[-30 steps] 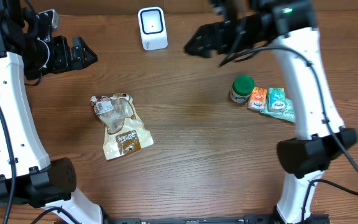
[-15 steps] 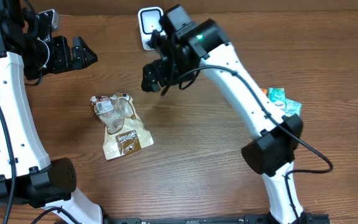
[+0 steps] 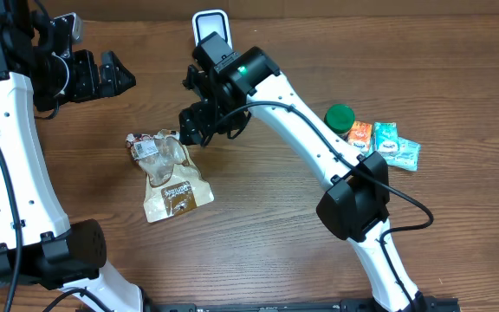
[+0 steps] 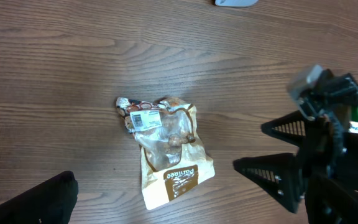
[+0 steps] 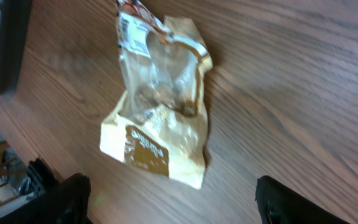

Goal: Scan the item barcode
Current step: 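Release the jar and move the right gripper to the mushroom bag, then grasp the top of the clear mushroom bag with the right gripper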

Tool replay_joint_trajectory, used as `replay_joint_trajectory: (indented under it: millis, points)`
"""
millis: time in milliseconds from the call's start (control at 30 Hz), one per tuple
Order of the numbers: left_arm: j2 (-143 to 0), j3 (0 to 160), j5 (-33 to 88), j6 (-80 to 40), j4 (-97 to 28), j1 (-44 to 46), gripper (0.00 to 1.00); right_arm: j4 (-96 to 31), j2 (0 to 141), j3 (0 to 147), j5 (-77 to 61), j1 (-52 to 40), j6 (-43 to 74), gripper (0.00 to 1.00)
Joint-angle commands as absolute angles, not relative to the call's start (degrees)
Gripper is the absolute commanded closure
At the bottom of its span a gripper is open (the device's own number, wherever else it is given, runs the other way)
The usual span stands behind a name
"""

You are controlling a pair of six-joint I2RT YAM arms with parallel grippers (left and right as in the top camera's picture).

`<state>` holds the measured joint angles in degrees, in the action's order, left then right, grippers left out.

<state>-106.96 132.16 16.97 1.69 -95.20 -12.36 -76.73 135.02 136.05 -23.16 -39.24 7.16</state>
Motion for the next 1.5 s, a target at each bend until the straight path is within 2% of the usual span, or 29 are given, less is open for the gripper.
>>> replay_joint_trajectory:
  millis: [0, 500, 633, 1267, 1467]
  points:
    - [-106.48, 133.08, 17.41, 2.61, -95.31, -11.97, 0.00, -75.07, 137.95, 136.07, -23.38, -39.33, 9.02, 0.17]
    - [-106.48, 133.08, 17.41, 2.61, -95.31, -11.97, 0.01, -73.73, 144.94, 136.05, -23.20, -40.21, 9.02, 0.17]
    - [-106.48, 133.08, 17.41, 2.61, -95.31, -11.97, 0.01, -73.41, 146.15, 135.59, -23.18, -41.67, 9.02, 0.20]
    - [-106.48, 133.08, 17.41, 2.61, -95.31, -11.97, 0.00, -57.54, 146.19, 121.12, -21.04, -47.03, 14.70, 0.21]
    - [-106.48, 133.08, 17.41, 2.61, -95.31, -11.97, 0.00, -55.13, 146.19, 118.15, -19.29, -47.20, 16.56, 0.26]
